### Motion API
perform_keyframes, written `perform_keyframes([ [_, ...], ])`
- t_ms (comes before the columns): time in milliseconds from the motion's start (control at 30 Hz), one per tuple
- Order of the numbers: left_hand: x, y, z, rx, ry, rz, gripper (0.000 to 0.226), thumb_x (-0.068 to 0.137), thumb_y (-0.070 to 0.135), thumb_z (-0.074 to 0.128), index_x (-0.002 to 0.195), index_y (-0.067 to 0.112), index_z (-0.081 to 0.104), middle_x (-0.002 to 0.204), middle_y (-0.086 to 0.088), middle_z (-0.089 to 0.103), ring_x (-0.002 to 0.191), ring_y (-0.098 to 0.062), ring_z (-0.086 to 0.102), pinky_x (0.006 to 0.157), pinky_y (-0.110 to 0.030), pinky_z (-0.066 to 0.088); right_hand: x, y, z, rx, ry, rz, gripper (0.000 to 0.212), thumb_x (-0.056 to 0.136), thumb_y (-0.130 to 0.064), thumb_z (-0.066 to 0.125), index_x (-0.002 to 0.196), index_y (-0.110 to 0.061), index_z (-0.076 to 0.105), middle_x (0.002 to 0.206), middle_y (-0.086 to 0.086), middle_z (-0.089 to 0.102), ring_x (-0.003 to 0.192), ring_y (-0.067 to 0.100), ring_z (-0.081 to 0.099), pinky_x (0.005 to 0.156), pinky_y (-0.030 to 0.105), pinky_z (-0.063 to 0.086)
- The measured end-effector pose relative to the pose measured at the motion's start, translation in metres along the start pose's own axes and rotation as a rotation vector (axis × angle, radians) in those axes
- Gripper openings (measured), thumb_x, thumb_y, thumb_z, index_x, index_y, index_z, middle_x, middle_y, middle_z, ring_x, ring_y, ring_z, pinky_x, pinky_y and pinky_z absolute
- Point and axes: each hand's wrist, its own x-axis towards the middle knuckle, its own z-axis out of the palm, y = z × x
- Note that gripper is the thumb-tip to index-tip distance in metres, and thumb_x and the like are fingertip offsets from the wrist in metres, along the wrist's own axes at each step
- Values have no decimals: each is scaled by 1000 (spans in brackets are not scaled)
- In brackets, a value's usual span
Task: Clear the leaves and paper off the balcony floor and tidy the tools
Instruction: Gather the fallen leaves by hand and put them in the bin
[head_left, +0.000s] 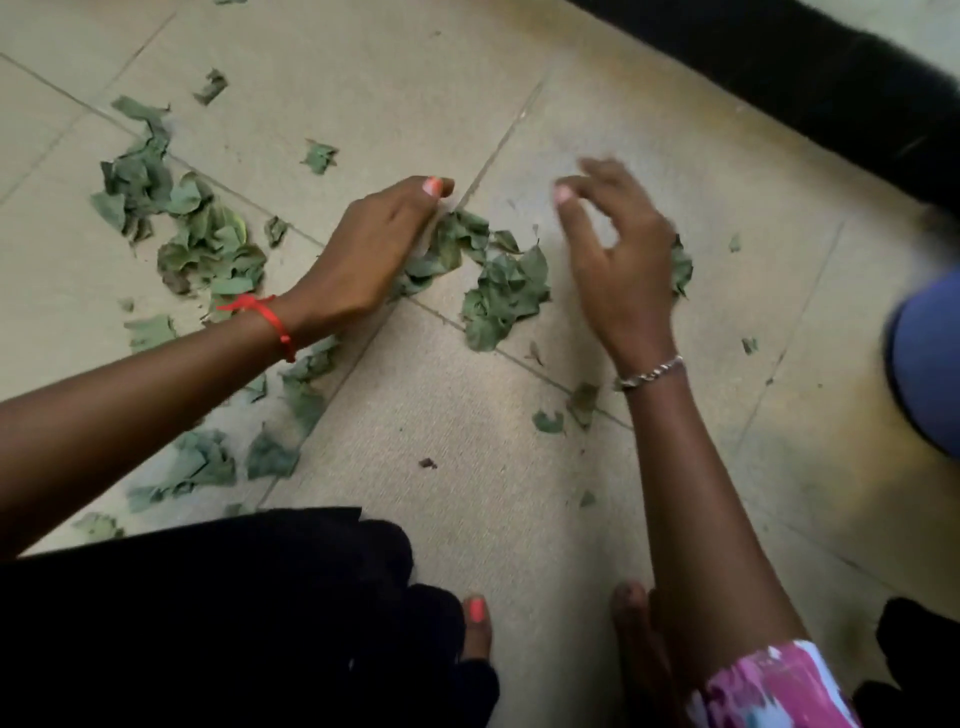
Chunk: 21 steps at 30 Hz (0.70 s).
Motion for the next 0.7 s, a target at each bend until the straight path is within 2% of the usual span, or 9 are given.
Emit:
perform_keyframes([
  [100, -12, 5, 7, -6, 22, 21, 41, 103, 30, 30, 135, 15, 51, 128, 11, 51, 114, 1, 47, 83, 6, 32, -13, 29, -22, -210, 90, 153, 55, 90, -51, 39, 131, -17, 52, 150, 4, 35, 141, 19, 26, 113, 45, 27],
  [200, -20, 5, 10, -15, 10, 48, 42, 99, 34, 35, 132, 16, 53, 129, 7, 56, 114, 0, 51, 93, -4, 37, -25, 45, -18, -217, 43, 263, 69, 88, -59, 30, 143, -18, 34, 156, 5, 20, 144, 20, 18, 115, 48, 23],
  [300, -31, 5, 10, -11, -13, 82, 45, 96, 35, 36, 132, 14, 53, 131, 7, 54, 118, 0, 48, 98, -7, 35, -41, 32, 10, -284, -100, 154, 65, 91, -53, 24, 144, -16, 33, 156, 6, 19, 145, 18, 12, 119, 42, 10],
  [367, -38, 3, 9, -9, -23, 102, 43, 97, 32, 38, 132, 13, 53, 131, 7, 54, 120, 0, 48, 99, -8, 35, -49, 16, 25, -158, -198, 60, 58, 94, -48, 27, 142, -17, 37, 155, 3, 23, 145, 16, 13, 120, 42, 8],
  [400, -41, 2, 7, -25, -21, 106, 40, 97, 29, 39, 131, 12, 54, 132, 6, 54, 121, -1, 49, 101, -11, 36, -51, 9, 27, -38, -201, 64, 54, 95, -46, 30, 141, -19, 39, 154, 2, 25, 144, 15, 16, 119, 44, 11],
  [467, -46, 0, 4, -153, -7, 75, 34, 98, 21, 42, 128, 10, 55, 130, 1, 57, 122, -5, 52, 102, -18, 40, -51, 3, 20, 115, -76, 138, 49, 95, -43, 35, 136, -19, 46, 153, 2, 29, 142, 15, 21, 116, 47, 22],
  [533, -51, 2, -1, -353, 30, 8, 29, 97, 9, 46, 125, 6, 54, 127, -4, 59, 120, -7, 56, 98, -22, 45, -56, 8, 8, 70, 94, 215, 52, 93, -46, 33, 133, -17, 49, 152, 2, 31, 142, 15, 22, 115, 47, 25],
  [600, -54, 4, -4, -485, 97, -49, 32, 93, -5, 49, 124, 3, 53, 127, -7, 58, 118, -8, 57, 93, -20, 48, -72, 15, 2, -55, 192, 303, 60, 92, -54, 29, 135, -16, 46, 152, 3, 31, 143, 15, 20, 116, 45, 22],
  [700, -57, 0, -6, -576, 163, -90, 38, 86, -16, 51, 120, 3, 54, 129, -7, 56, 118, -12, 58, 96, -24, 48, -104, 18, 20, -249, 147, 368, 72, 90, -62, 22, 145, -15, 28, 157, 7, 17, 146, 19, 8, 120, 40, 7],
])
